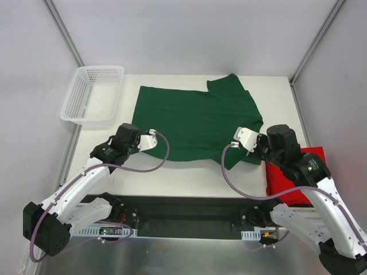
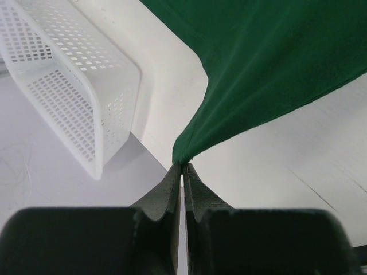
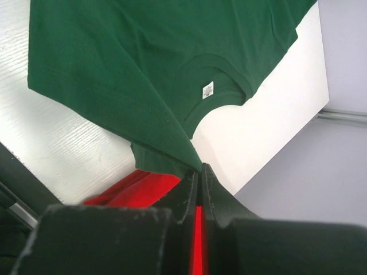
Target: Fold and stack the t-shirts
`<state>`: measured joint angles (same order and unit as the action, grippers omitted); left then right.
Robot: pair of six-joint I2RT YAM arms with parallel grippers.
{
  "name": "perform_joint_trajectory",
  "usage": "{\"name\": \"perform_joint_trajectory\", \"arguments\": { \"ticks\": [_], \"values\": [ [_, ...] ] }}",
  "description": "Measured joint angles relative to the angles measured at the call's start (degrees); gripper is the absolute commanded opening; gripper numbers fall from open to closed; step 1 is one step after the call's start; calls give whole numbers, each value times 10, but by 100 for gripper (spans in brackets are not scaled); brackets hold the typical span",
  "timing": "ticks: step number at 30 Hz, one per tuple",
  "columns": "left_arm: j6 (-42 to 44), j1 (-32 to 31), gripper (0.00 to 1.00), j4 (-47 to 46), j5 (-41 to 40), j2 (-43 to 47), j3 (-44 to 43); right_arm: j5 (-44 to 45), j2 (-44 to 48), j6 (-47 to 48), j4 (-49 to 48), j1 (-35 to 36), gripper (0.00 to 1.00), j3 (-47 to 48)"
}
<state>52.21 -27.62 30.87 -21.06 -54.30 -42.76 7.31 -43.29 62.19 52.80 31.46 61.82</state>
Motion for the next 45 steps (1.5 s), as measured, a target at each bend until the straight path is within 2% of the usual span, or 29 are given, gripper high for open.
{"name": "perform_joint_trajectory", "arguments": {
  "ticks": [7, 20, 45],
  "values": [
    [14, 4, 0, -22, 1, -27, -4, 28, -29, 11, -30, 0, 1, 0],
    [44, 52, 0, -62, 21, -59, -39, 69, -92, 35, -64, -1, 1, 46],
    [80, 75, 0, -95, 35, -120, -59, 81, -172, 76, -95, -28, 1, 61]
  ]
}}
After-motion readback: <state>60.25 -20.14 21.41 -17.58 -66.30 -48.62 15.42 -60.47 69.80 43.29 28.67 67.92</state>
